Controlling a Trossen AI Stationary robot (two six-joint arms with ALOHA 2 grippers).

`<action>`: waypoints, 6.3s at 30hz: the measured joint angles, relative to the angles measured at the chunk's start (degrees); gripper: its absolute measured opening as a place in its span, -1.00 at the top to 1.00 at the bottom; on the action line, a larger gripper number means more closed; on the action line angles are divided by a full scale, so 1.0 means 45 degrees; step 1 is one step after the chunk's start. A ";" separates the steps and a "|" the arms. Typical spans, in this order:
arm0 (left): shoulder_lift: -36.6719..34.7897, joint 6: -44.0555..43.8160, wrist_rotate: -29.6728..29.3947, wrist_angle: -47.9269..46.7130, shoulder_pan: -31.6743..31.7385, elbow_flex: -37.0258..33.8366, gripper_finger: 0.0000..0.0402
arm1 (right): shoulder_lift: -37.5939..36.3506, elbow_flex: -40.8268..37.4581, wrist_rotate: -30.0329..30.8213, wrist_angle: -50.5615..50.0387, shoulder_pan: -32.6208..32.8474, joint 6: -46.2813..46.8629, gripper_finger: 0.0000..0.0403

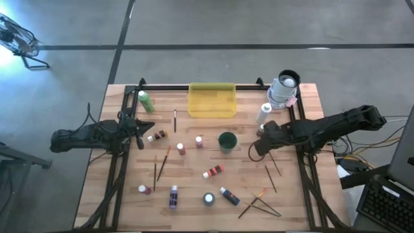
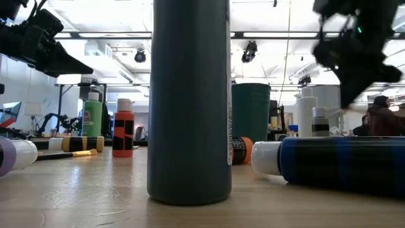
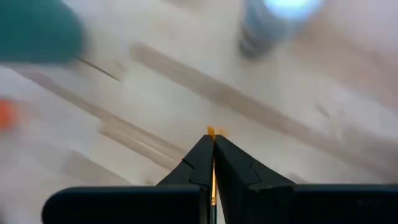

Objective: Pick & Place Paint Supplies
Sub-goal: Put the gold paint brush into the green cup

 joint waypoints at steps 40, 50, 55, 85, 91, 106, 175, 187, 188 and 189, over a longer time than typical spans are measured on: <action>0.0004 -0.0001 0.0000 0.0000 -0.0003 0.0000 0.88 | 0.1835 0.5638 0.3270 0.9122 0.0008 -1.3876 0.96; 0.0003 0.0000 0.0000 0.0002 -0.0003 0.0000 0.88 | 0.2248 0.3186 0.2773 1.2951 0.0010 -1.4159 0.96; 0.0005 0.0000 0.0000 0.0000 -0.0005 0.0000 0.88 | 0.2248 0.1798 0.2648 1.4230 0.0010 -1.3693 0.96; 0.0004 0.0000 0.0000 0.0000 0.0000 0.0000 0.88 | 0.2233 -0.1083 0.1634 1.7161 -0.0661 -1.3878 0.96; 0.0005 -0.0002 0.0000 0.0000 -0.0005 0.0000 0.88 | 0.2233 -0.1443 0.1431 1.7623 -0.0705 -1.3920 0.96; 0.0000 0.0000 0.0000 0.0000 -0.0003 0.0003 0.88 | 0.4016 -0.1593 -0.0204 1.8674 -0.1224 -1.3590 0.96; 0.0000 -0.0003 0.0000 0.0000 0.0000 0.0000 0.88 | -0.0773 -0.0086 0.0834 1.3747 -0.1321 -1.4766 0.45; 0.0001 0.0000 0.0000 0.0004 0.0000 0.0000 0.88 | 0.0085 0.5749 0.1511 0.2753 -0.0934 -1.2123 0.71; 0.0000 0.0000 -0.0004 0.0000 0.0000 0.0000 0.88 | 0.0220 0.6090 0.1507 0.2140 -0.0739 -1.1774 0.73; 0.0005 0.0000 0.0000 0.0005 -0.0005 0.0002 0.88 | 0.0344 0.6368 0.1510 0.1621 -0.0510 -1.1449 0.75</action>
